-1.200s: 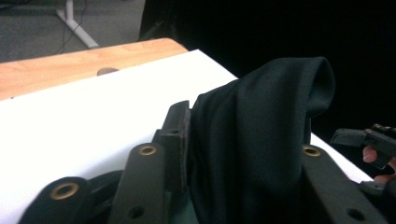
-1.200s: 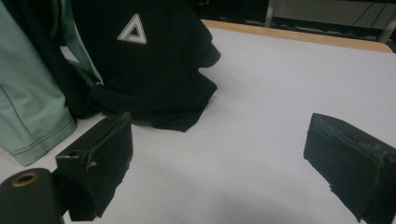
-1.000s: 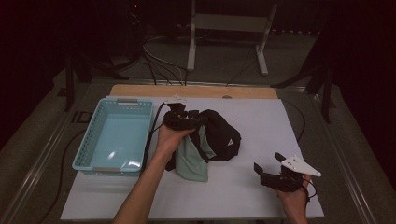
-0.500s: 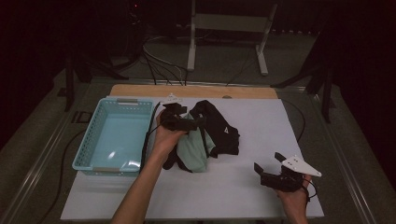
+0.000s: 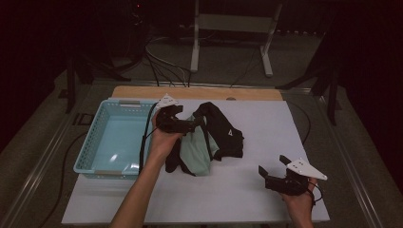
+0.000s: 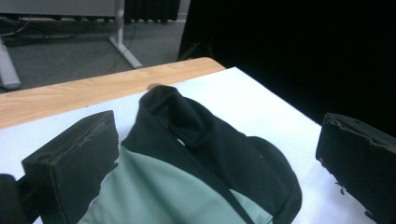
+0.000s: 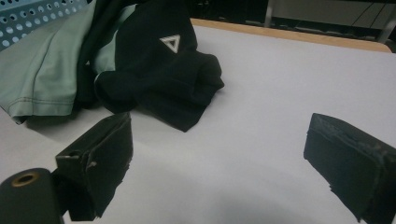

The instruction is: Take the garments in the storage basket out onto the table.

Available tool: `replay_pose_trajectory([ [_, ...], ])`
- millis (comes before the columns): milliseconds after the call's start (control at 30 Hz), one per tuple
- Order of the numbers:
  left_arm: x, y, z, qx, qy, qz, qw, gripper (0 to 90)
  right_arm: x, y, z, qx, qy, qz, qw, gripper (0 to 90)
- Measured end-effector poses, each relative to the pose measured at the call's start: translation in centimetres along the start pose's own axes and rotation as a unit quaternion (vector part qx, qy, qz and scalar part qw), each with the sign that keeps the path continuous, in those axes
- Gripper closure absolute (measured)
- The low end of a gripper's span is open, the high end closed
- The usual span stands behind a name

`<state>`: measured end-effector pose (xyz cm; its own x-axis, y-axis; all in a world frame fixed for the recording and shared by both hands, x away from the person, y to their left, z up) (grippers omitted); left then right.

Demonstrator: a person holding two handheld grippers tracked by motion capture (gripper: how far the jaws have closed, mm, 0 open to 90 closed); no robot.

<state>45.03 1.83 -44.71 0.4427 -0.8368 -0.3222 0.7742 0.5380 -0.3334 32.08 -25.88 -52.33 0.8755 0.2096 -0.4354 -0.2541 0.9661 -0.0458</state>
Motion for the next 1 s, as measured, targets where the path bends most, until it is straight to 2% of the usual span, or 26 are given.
replay_pose_trajectory([
  [500, -2.4, 0.4, 0.1, 0.009, -0.009, 0.011, 0.9998, 0.0, 0.0, 0.0, 0.0, 0.001, -0.001, 0.0, 1.0, 8.0],
  [1000, -6.5, 1.4, -1.4, 0.021, -0.019, 0.034, 0.999, 0.0, 0.0, 0.0, 0.1, -0.001, -0.004, 0.002, 1.0, 8.0],
])
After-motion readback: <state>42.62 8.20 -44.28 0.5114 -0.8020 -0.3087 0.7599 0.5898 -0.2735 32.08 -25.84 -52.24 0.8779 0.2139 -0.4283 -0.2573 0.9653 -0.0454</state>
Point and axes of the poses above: each handheld gripper's, and its own axes: x roughly forward along the jaws, z roughly out of its top, y roughly to its left, the point moved 10 cm from there along x, roughly forward along the jaws, and after that the axes turned 12 degrees about -z, right-handed, at the moved point
